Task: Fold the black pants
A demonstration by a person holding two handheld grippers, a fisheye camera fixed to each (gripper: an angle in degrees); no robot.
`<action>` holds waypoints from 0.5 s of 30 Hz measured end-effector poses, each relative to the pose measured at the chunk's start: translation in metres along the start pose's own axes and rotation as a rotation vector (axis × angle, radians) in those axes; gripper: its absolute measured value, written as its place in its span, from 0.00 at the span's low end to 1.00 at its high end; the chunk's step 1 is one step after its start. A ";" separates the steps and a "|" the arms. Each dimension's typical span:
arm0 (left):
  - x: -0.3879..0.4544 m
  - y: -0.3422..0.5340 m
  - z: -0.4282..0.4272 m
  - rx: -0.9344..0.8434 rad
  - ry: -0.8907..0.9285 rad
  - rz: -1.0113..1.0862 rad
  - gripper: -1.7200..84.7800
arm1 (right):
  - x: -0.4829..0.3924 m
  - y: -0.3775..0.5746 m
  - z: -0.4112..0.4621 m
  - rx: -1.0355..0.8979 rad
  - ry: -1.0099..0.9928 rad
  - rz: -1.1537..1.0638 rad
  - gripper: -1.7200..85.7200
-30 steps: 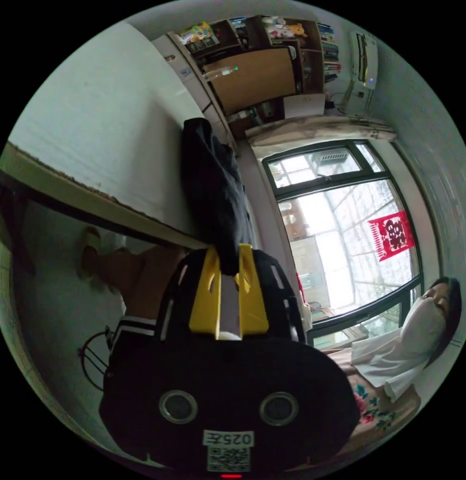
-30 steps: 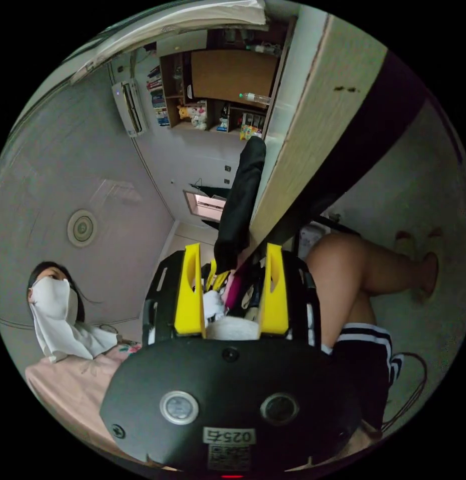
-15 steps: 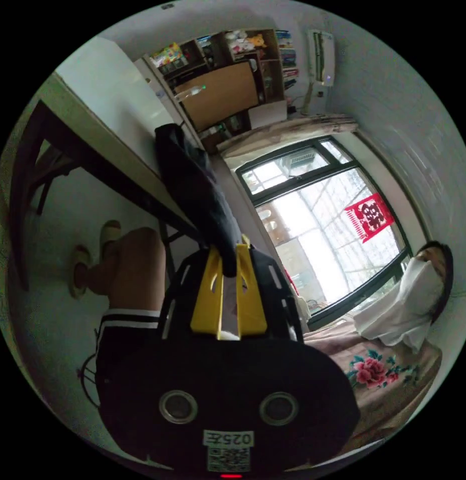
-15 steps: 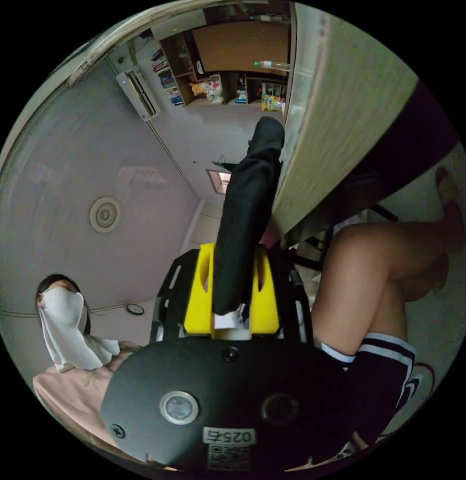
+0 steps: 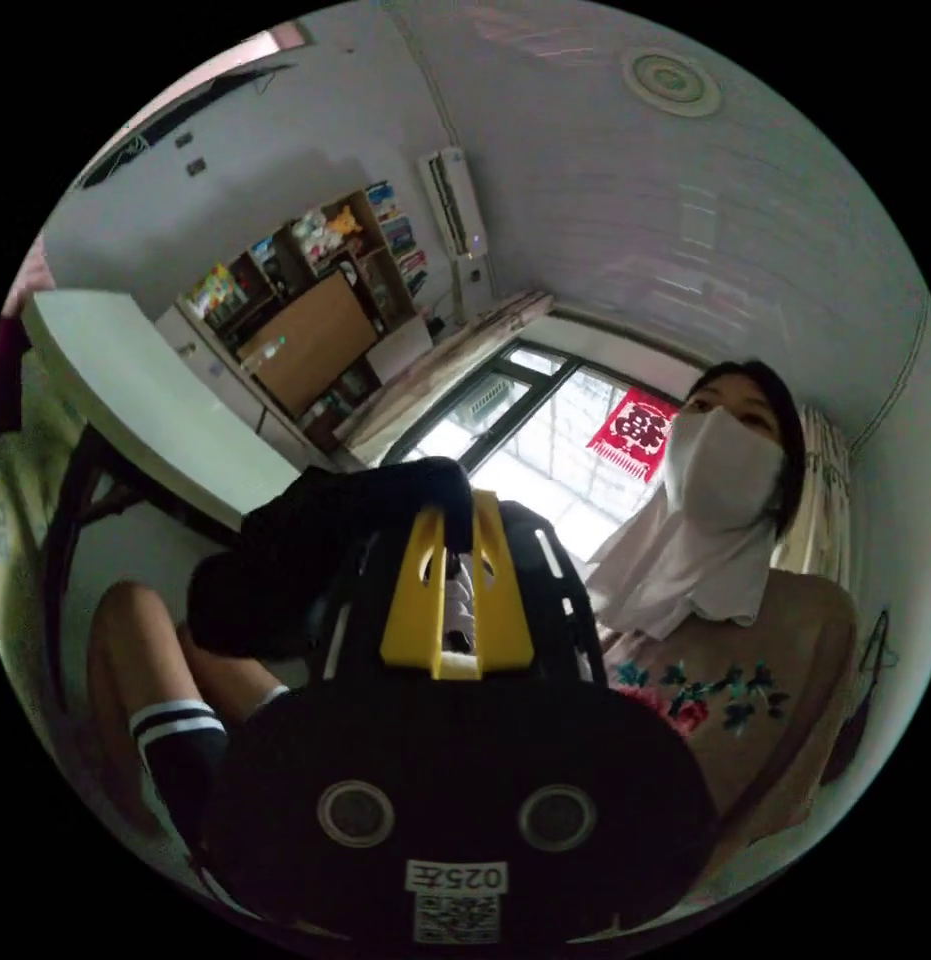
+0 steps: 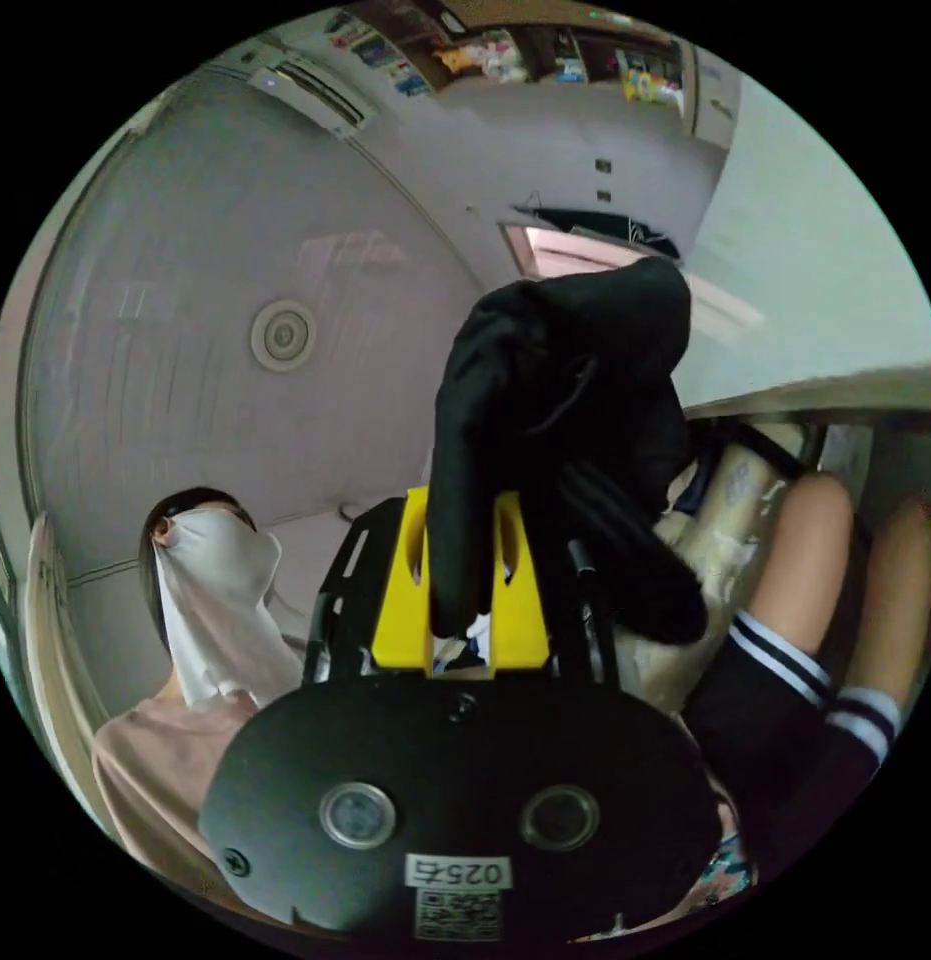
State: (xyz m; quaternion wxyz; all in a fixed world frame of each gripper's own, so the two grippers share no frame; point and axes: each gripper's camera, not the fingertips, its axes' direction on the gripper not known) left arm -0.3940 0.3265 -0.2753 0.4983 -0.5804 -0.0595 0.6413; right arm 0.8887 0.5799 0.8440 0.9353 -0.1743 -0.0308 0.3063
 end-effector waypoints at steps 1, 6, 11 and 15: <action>0.009 -0.011 -0.013 0.040 -0.010 0.027 0.01 | 0.004 -0.015 0.023 -0.050 -0.011 0.011 0.11; 0.010 -0.069 -0.064 0.197 -0.129 0.054 0.01 | 0.048 -0.092 0.127 -0.243 -0.018 0.054 0.12; -0.040 -0.151 -0.124 0.322 -0.284 -0.017 0.01 | 0.144 -0.182 0.253 -0.426 0.019 0.194 0.12; -0.060 -0.254 -0.175 0.398 -0.445 -0.041 0.02 | 0.213 -0.253 0.389 -0.540 0.003 0.264 0.12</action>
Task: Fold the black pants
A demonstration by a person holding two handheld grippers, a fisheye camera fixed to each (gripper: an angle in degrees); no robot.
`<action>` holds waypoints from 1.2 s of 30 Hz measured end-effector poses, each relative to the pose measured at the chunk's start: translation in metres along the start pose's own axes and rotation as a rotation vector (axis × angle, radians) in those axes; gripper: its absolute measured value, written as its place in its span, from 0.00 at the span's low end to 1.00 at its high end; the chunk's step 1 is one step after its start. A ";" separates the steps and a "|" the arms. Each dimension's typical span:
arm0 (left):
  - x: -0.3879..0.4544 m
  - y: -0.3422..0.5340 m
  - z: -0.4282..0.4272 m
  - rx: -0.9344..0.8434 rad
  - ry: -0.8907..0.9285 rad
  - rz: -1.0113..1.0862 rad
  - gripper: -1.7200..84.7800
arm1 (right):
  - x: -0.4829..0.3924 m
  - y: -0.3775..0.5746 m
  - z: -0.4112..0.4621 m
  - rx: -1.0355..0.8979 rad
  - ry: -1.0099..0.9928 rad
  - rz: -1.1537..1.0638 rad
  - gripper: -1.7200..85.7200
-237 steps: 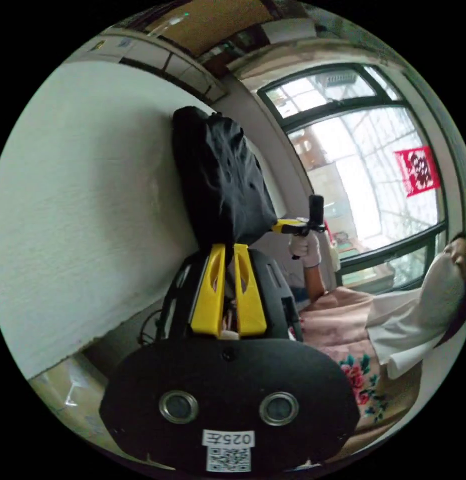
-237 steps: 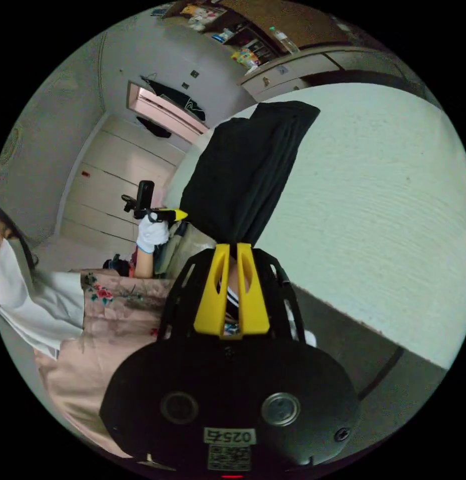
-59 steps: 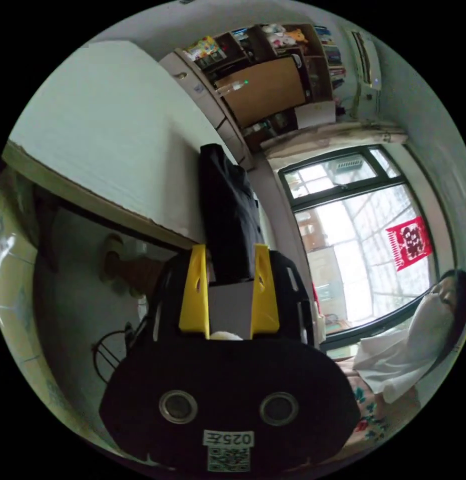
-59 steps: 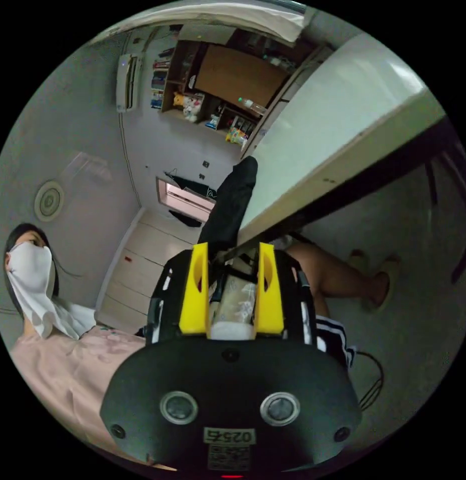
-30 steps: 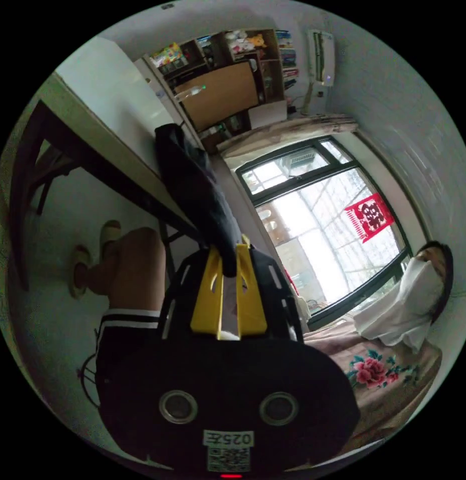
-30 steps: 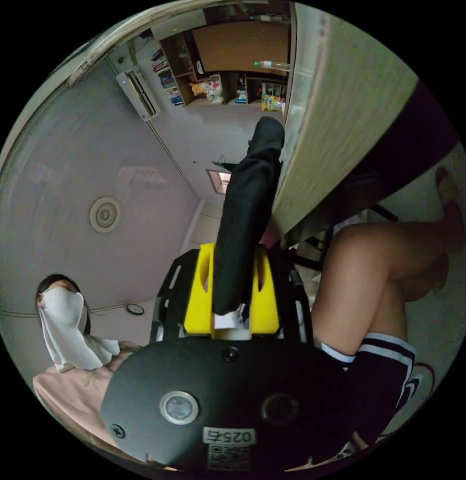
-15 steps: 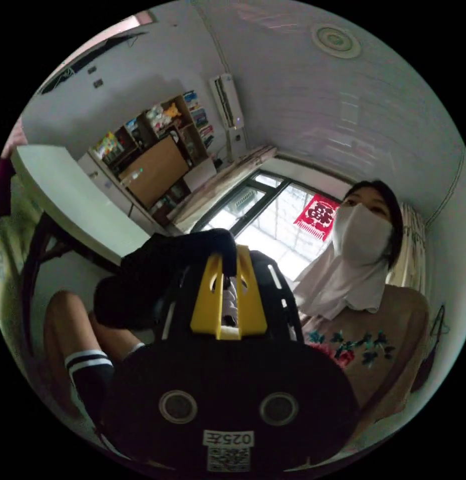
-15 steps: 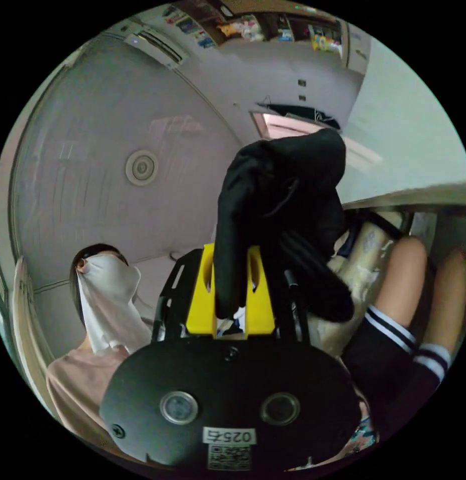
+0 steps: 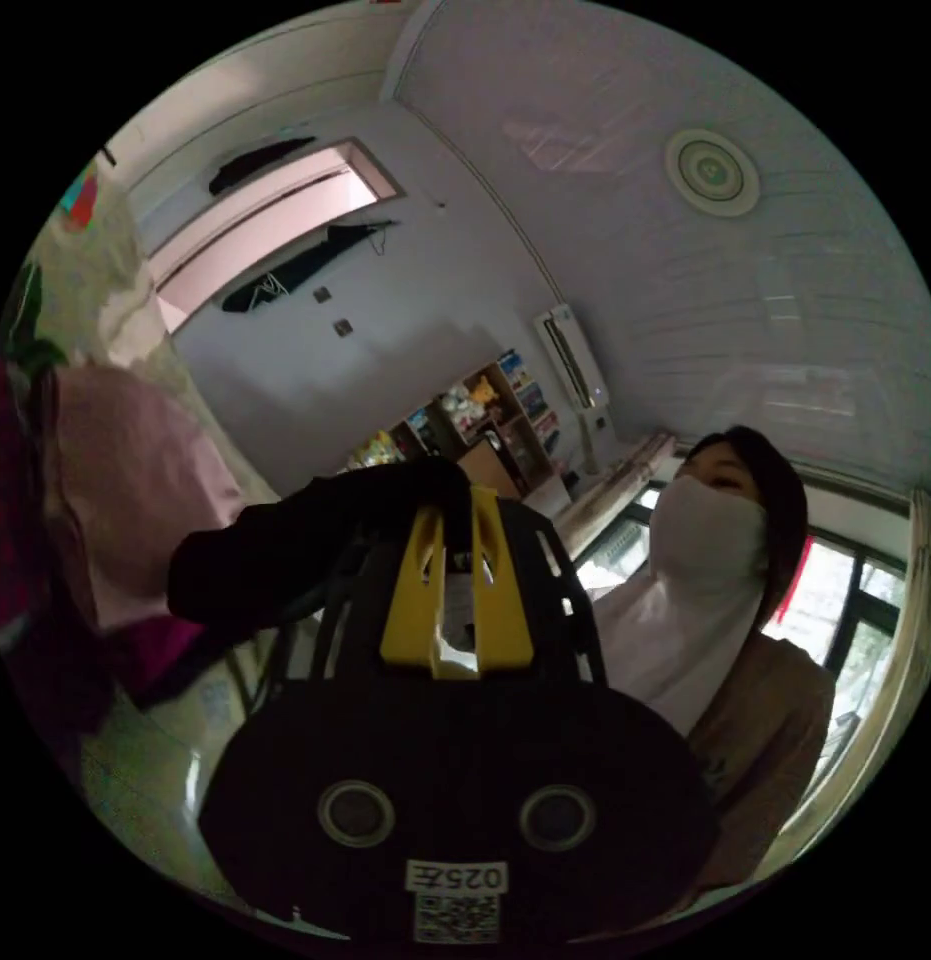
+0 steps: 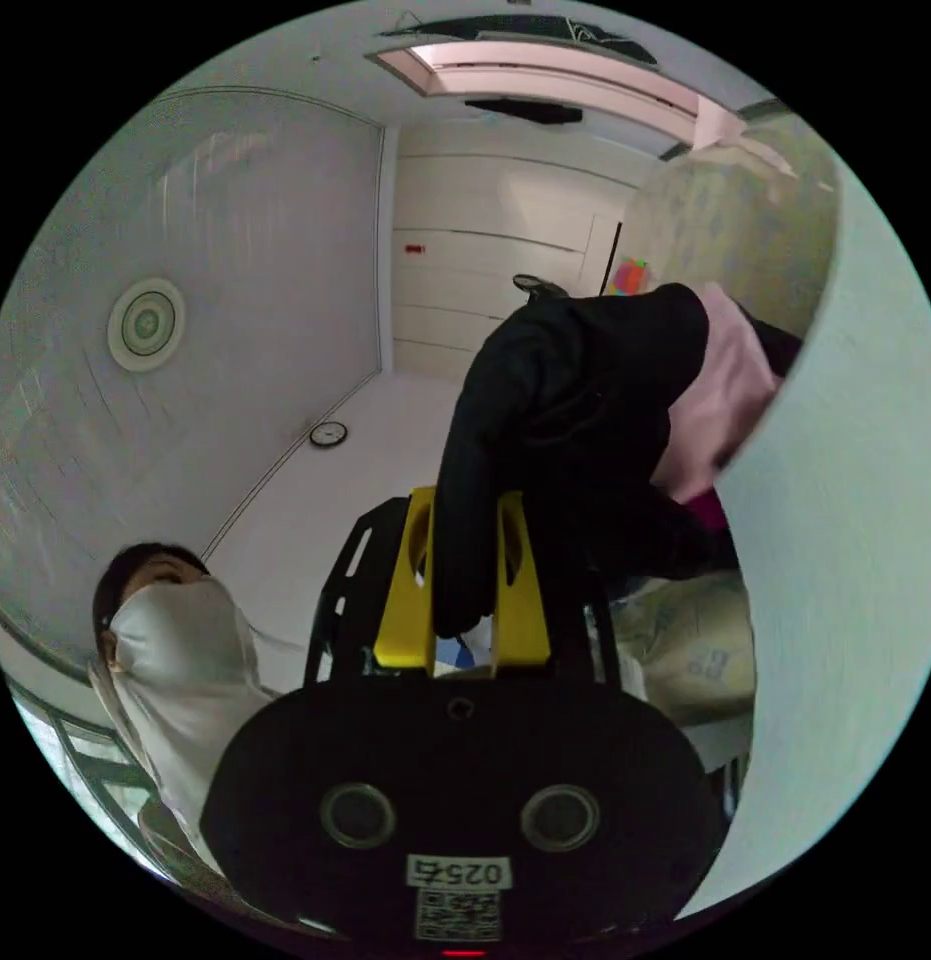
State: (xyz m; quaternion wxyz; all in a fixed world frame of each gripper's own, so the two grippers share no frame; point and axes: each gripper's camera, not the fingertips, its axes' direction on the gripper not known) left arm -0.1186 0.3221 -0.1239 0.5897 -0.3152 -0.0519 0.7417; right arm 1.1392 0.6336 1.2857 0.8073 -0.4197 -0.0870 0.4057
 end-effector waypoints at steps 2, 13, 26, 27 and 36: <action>0.009 -0.051 0.004 0.016 -0.097 0.021 0.02 | 0.001 -0.055 0.035 -0.047 -0.017 -0.031 0.12; -0.123 -0.095 0.089 -0.397 -0.851 -0.615 0.01 | 0.142 -0.162 0.195 -0.462 0.777 0.142 0.12; -0.067 -0.122 0.107 -0.324 -1.030 -0.641 0.08 | 0.111 -0.182 0.197 -0.206 0.906 0.176 0.15; -0.053 -0.139 0.100 -0.299 -1.101 -0.611 0.08 | 0.088 -0.191 0.199 -0.151 0.945 0.130 0.16; -0.191 -0.311 0.114 -0.431 -1.193 -0.348 0.15 | 0.114 -0.322 0.404 -0.450 0.858 -0.065 0.20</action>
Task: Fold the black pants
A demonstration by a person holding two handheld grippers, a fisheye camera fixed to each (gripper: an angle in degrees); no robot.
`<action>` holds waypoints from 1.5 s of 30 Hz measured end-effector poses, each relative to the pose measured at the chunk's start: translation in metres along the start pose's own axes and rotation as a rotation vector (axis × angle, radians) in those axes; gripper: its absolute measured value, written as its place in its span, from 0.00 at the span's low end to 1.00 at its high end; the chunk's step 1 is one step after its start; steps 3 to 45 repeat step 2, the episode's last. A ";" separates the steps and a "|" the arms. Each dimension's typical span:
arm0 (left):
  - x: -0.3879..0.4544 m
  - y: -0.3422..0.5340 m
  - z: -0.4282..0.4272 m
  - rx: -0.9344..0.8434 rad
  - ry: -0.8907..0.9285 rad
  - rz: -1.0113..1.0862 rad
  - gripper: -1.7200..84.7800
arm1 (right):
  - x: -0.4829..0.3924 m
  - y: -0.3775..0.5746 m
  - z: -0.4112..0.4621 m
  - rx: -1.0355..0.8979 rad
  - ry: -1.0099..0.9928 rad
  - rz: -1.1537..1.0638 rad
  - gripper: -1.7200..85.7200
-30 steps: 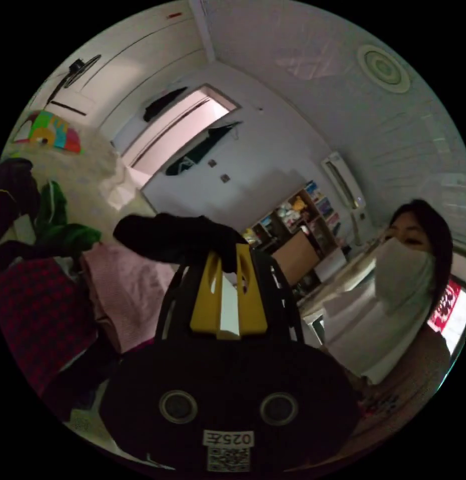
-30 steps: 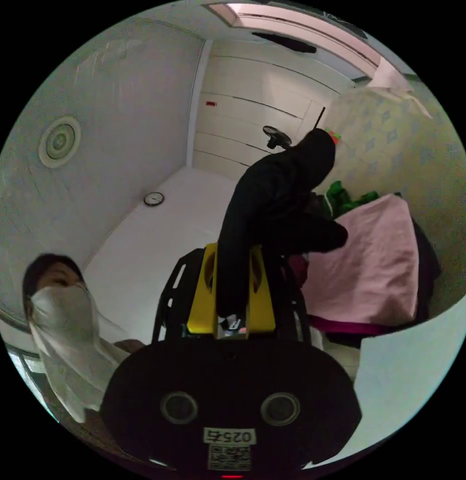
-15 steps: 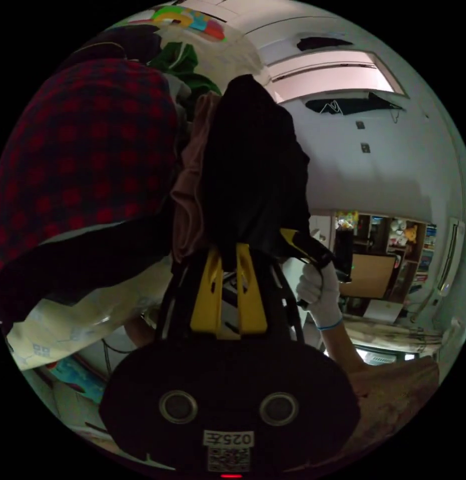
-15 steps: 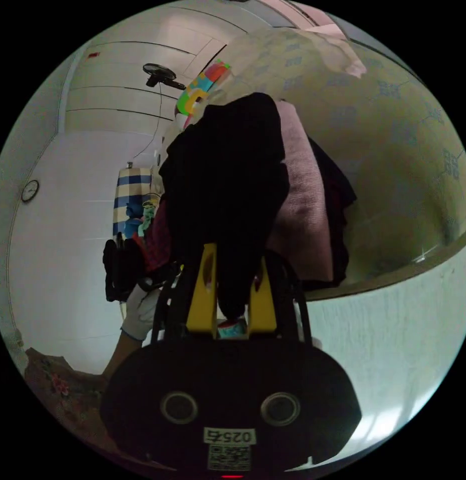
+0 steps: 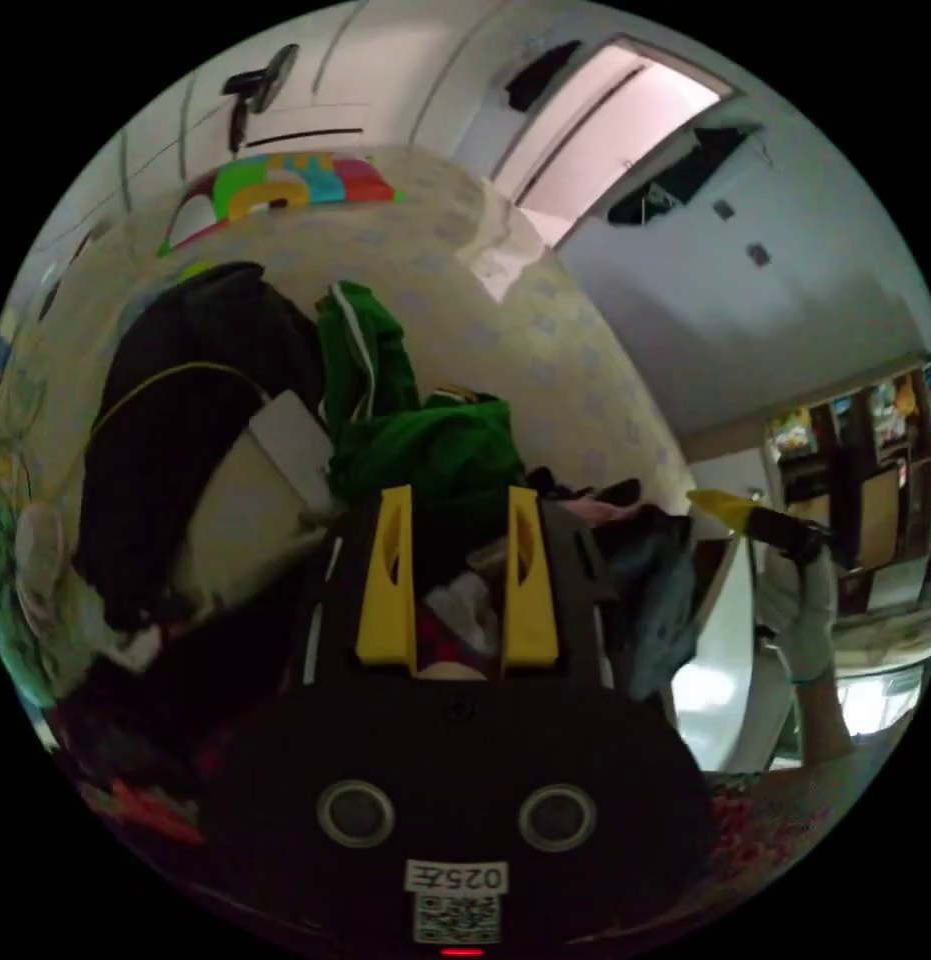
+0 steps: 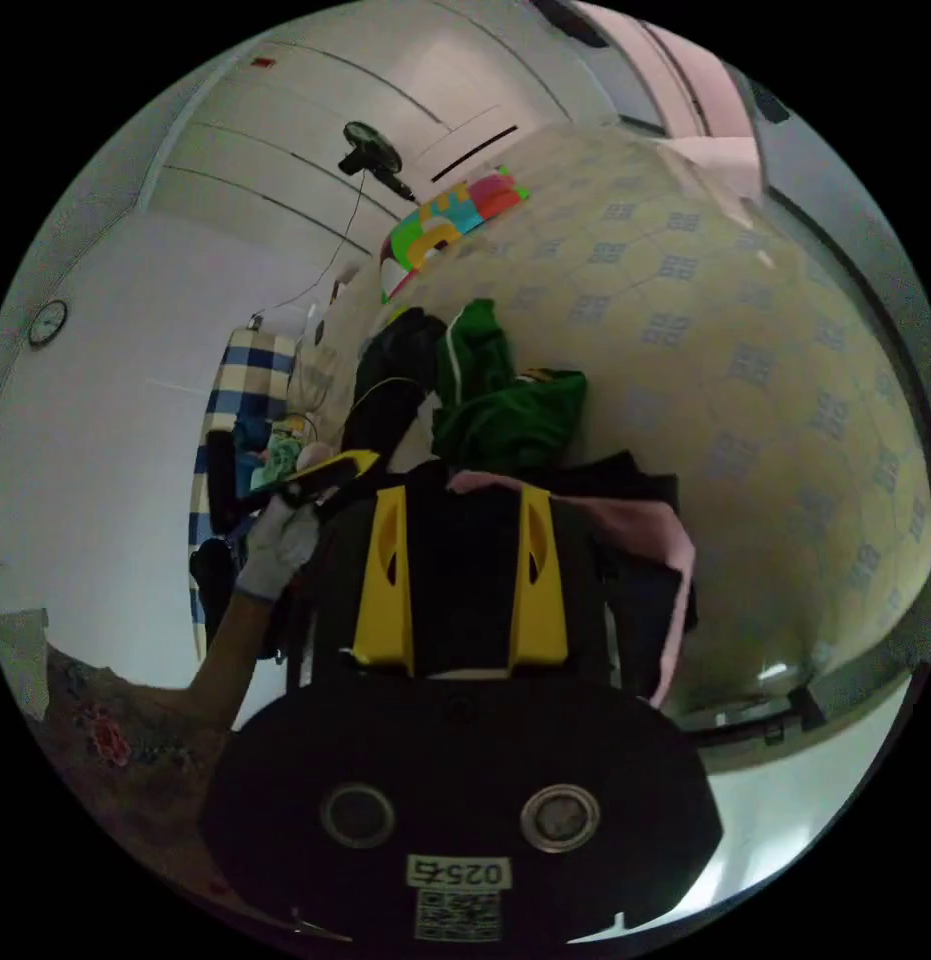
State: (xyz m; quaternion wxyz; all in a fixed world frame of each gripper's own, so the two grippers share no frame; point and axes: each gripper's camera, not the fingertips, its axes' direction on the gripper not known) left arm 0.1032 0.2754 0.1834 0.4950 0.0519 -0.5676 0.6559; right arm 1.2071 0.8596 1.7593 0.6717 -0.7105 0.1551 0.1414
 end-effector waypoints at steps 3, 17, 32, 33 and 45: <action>-0.004 -0.048 0.047 -0.123 -0.077 0.076 0.18 | -0.014 -0.024 0.022 -0.031 -0.010 -0.017 0.20; -0.004 -0.048 0.047 -0.123 -0.077 0.076 0.18 | -0.014 -0.024 0.022 -0.031 -0.010 -0.017 0.20; -0.004 -0.048 0.047 -0.123 -0.077 0.076 0.18 | -0.014 -0.024 0.022 -0.031 -0.010 -0.017 0.20; -0.004 -0.048 0.047 -0.123 -0.077 0.076 0.18 | -0.014 -0.024 0.022 -0.031 -0.010 -0.017 0.20; -0.004 -0.048 0.047 -0.123 -0.077 0.076 0.18 | -0.014 -0.024 0.022 -0.031 -0.010 -0.017 0.20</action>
